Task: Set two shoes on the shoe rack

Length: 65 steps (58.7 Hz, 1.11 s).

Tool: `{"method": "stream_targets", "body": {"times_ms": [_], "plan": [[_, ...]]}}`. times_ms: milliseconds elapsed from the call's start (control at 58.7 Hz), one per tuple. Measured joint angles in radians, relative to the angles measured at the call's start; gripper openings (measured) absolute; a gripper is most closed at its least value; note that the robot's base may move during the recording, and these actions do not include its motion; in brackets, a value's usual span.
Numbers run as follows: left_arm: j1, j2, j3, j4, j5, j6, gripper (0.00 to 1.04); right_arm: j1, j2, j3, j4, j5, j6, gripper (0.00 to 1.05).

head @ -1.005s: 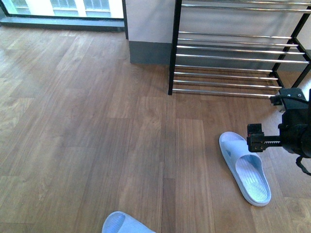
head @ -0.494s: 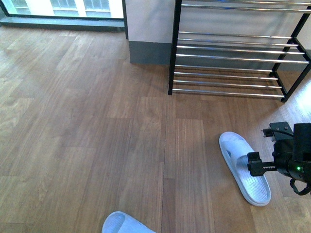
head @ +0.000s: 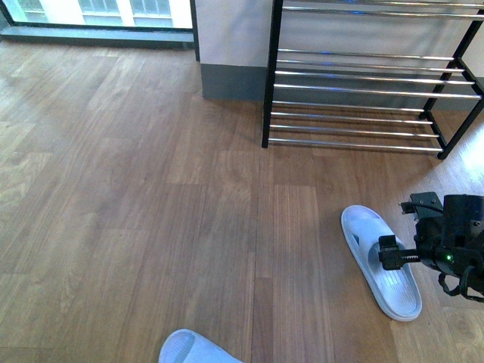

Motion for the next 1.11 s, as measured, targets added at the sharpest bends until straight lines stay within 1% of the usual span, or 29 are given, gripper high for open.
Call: {"method": "stream_targets", "body": {"times_ms": [136,204,272,375,460,528,698,817,937,1039,1107], "plan": [[0.000,0.000,0.000,0.000,0.000,0.000,0.95,0.008,0.011,0.023,-0.018,-0.035,0.031,0.65],[0.000,0.000,0.000,0.000,0.000,0.000,0.95,0.014,0.014,0.027,-0.020,-0.065,0.050,0.51],[0.000,0.000,0.000,0.000,0.000,0.000,0.95,0.017,0.014,0.029,-0.023,-0.087,0.061,0.42],[0.000,0.000,0.000,0.000,0.000,0.000,0.95,0.021,0.014,0.028,-0.027,-0.112,0.074,0.26],[0.000,0.000,0.000,0.000,0.000,0.000,0.95,0.021,0.014,0.020,-0.020,-0.124,0.091,0.09],[0.000,0.000,0.000,0.000,0.000,0.000,0.95,0.021,0.013,0.006,-0.006,-0.125,0.097,0.01],[0.000,0.000,0.000,0.000,0.000,0.000,0.95,0.023,-0.023,-0.067,0.042,-0.129,0.144,0.02],[0.000,0.000,0.000,0.000,0.000,0.000,0.95,0.029,-0.093,-0.161,0.104,-0.103,0.179,0.02],[0.000,0.000,0.000,0.000,0.000,0.000,0.95,0.034,-0.240,-0.311,0.196,-0.060,0.216,0.02],[0.000,0.000,0.000,0.000,0.000,0.000,0.95,0.033,-0.390,-0.460,0.261,-0.053,0.236,0.02],[0.000,0.000,0.000,0.000,0.000,0.000,0.95,0.029,-0.488,-0.558,0.277,-0.051,0.247,0.02]]}}
